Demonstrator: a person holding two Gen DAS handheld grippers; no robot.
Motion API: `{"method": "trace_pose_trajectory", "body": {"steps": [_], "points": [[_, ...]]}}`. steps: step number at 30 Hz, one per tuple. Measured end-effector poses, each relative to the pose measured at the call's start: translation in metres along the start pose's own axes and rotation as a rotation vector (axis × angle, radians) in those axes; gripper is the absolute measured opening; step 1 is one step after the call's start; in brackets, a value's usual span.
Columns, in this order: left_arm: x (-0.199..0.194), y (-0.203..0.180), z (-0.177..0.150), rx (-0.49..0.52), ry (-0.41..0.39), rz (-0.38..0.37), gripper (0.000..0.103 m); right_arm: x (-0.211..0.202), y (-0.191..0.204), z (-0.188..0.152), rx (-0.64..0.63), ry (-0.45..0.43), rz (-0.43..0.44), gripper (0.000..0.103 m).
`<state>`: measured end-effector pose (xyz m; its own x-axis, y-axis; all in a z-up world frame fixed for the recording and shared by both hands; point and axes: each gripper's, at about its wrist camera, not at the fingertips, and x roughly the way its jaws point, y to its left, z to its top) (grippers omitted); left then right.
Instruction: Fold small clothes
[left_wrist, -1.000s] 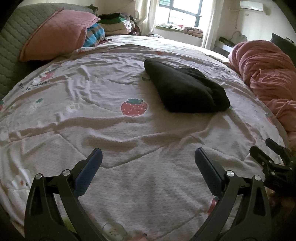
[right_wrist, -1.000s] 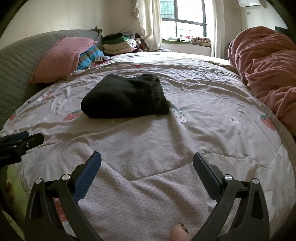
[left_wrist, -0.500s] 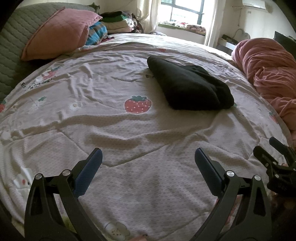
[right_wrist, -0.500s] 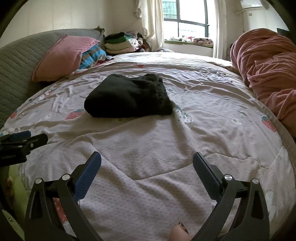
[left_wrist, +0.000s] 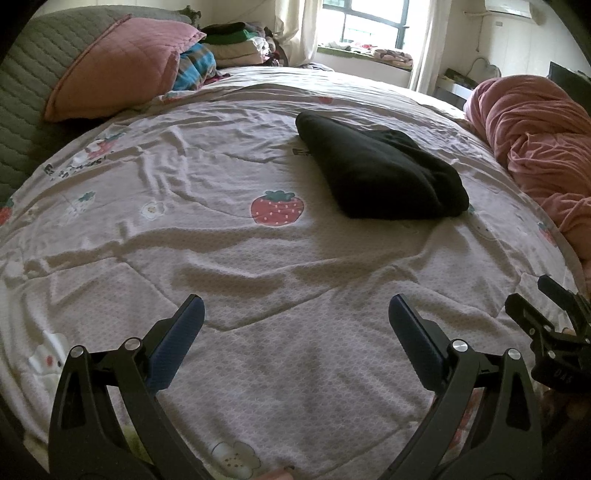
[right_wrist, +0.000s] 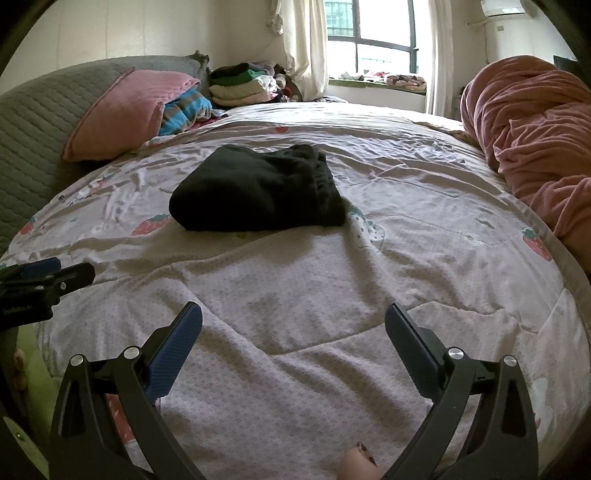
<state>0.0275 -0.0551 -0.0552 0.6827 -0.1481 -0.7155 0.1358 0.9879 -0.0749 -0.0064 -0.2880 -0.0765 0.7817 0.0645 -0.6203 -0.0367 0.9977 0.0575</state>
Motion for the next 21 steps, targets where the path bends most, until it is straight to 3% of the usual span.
{"method": "trace_pose_trajectory", "body": {"steps": [21], "points": [[-0.0021, 0.0052, 0.0005, -0.004, -0.001, 0.009, 0.093, 0.0004, 0.0012, -0.0007, -0.001, 0.001, 0.003, 0.099]]}}
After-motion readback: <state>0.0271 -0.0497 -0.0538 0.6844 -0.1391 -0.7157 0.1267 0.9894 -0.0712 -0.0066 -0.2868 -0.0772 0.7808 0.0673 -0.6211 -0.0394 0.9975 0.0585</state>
